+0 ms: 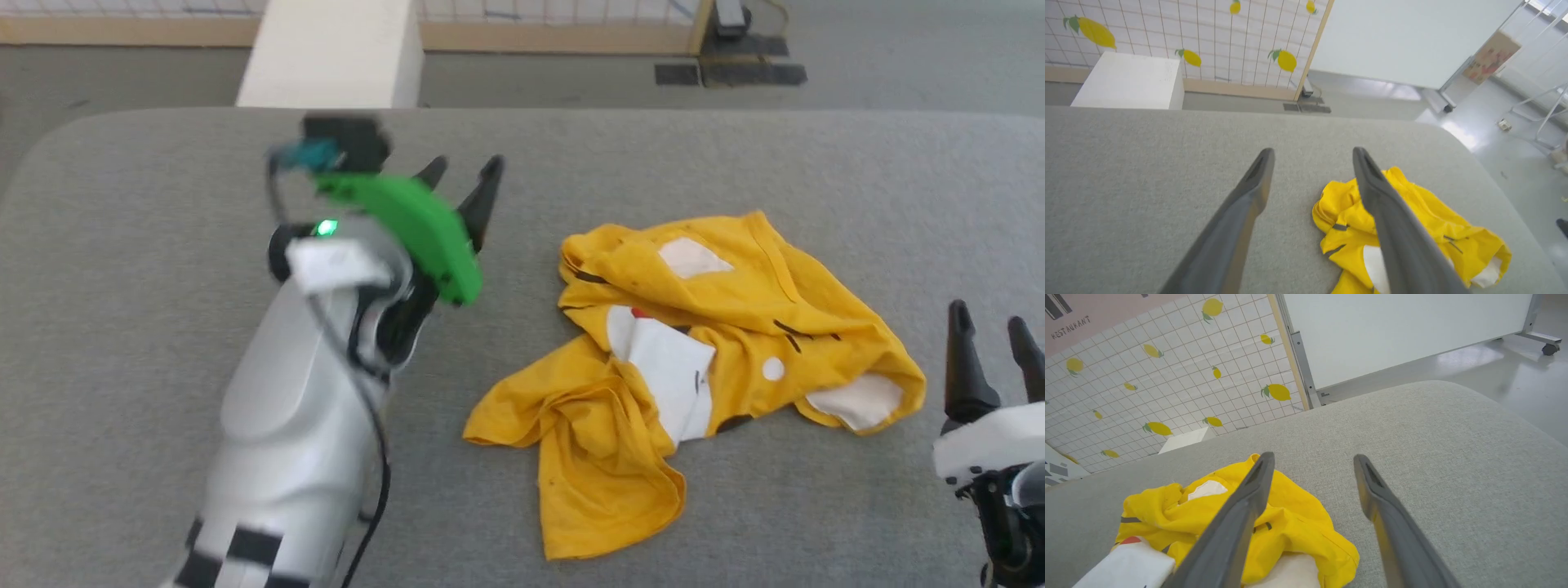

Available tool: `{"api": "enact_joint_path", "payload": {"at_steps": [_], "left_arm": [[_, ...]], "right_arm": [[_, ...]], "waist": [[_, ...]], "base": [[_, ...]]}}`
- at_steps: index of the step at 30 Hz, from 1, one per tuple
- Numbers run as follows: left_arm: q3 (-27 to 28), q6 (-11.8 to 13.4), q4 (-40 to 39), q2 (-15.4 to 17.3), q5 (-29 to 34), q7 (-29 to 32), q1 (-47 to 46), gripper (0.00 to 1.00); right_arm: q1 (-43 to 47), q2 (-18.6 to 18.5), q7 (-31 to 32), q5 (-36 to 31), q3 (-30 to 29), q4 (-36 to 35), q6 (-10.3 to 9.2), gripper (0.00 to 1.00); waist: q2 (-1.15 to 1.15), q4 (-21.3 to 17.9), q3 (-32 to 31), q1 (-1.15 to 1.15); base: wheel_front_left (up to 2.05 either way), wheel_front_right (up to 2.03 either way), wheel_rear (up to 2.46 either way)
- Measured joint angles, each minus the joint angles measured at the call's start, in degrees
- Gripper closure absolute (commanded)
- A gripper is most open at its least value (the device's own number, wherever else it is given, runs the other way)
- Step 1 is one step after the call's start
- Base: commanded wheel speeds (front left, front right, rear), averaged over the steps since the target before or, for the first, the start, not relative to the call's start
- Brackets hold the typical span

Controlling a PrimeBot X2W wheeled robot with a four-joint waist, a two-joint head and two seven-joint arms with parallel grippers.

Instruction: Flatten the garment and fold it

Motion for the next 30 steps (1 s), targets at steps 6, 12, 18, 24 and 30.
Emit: {"api": "enact_joint_path", "payload": {"at_steps": [6, 12, 18, 24, 30], "left_arm": [[-7.8, 1.7, 10.5, -0.3, 0.7, 14.1, -11.6, 0.0], [-12.7, 2.0, 17.0, 0.1, 2.9, 19.6, -16.1, 0.0], [-14.9, 2.9, 21.8, 1.1, 5.4, 23.1, -17.8, 0.0], [-13.4, 2.0, 21.1, 0.5, 1.7, 20.5, -18.8, 1.0], [-9.1, 1.3, 16.3, -0.1, -3.1, 10.7, -18.0, 1.0]], "right_arm": [[-1.7, 0.1, -1.9, 1.6, 2.0, 2.1, 0.0, 0.0], [-2.4, 0.0, -4.4, 2.4, 0.9, 4.2, 0.0, 0.0], [-2.6, 0.0, -5.8, 2.4, -0.1, 5.0, 0.0, 0.0], [-3.2, 0.0, -6.2, 2.2, -0.2, 5.7, 0.0, 0.0], [-3.1, 0.0, -5.5, 0.4, -0.6, 5.6, 0.0, 0.0]], "waist": [[0.0, -4.0, 4.4, 0.0], [0.0, -7.8, 9.1, 0.01], [0.0, -10.6, 12.8, 0.01], [0.0, -10.9, 14.4, 0.01], [0.0, -8.9, 13.2, 0.01]], "base": [[0.0, 0.0, 0.0], [0.0, 0.0, 0.0], [0.0, 0.0, 0.0], [0.0, 0.0, 0.0], [0.0, 0.0, 0.0]]}}
